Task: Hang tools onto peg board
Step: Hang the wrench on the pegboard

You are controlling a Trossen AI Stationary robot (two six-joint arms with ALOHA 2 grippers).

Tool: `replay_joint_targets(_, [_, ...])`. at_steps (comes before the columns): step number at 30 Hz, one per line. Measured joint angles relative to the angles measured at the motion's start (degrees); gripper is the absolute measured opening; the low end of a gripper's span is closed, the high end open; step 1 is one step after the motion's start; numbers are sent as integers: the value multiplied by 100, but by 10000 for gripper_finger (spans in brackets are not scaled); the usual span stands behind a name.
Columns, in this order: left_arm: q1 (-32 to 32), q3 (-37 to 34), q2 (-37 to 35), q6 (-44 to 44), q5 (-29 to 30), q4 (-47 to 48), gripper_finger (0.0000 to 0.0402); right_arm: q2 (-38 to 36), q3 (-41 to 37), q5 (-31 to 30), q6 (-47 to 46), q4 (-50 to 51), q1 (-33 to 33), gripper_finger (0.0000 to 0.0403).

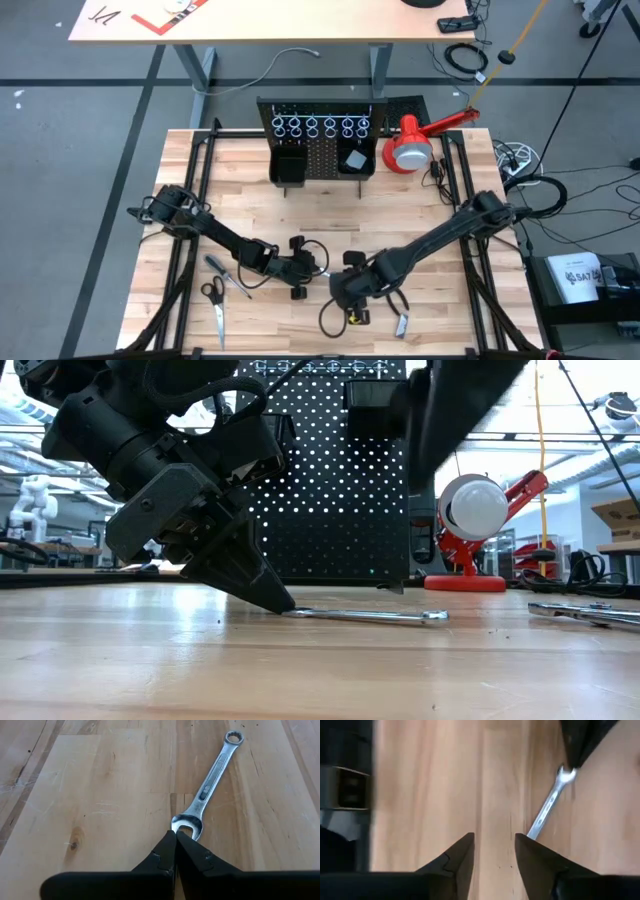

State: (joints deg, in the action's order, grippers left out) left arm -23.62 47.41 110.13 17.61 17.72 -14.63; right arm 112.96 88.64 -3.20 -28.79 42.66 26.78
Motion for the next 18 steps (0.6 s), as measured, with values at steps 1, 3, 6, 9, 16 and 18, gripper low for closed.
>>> replay_joint_targets(1, [0,-1,0,0,1,0,17,115,0,-9,-77,57,0,150])
replay_joint_targets(3, [-2,-1,0,0,2,-2,17,325,-2,-13,-220,111,-2,157])
replay_joint_targets(6, [-2,-3,0,2,2,-2,17,583,-2,6,-435,111,-4,159])
replay_joint_targets(9, [0,-3,0,2,0,-4,17,725,-2,2,-585,115,-11,156])
replay_joint_targets(16, [-2,-6,0,-11,0,-6,17,812,-2,-333,-848,242,-157,154])
replay_joint_targets(18, [-2,-6,0,-11,0,-5,17,812,-2,-419,-869,333,-213,154])
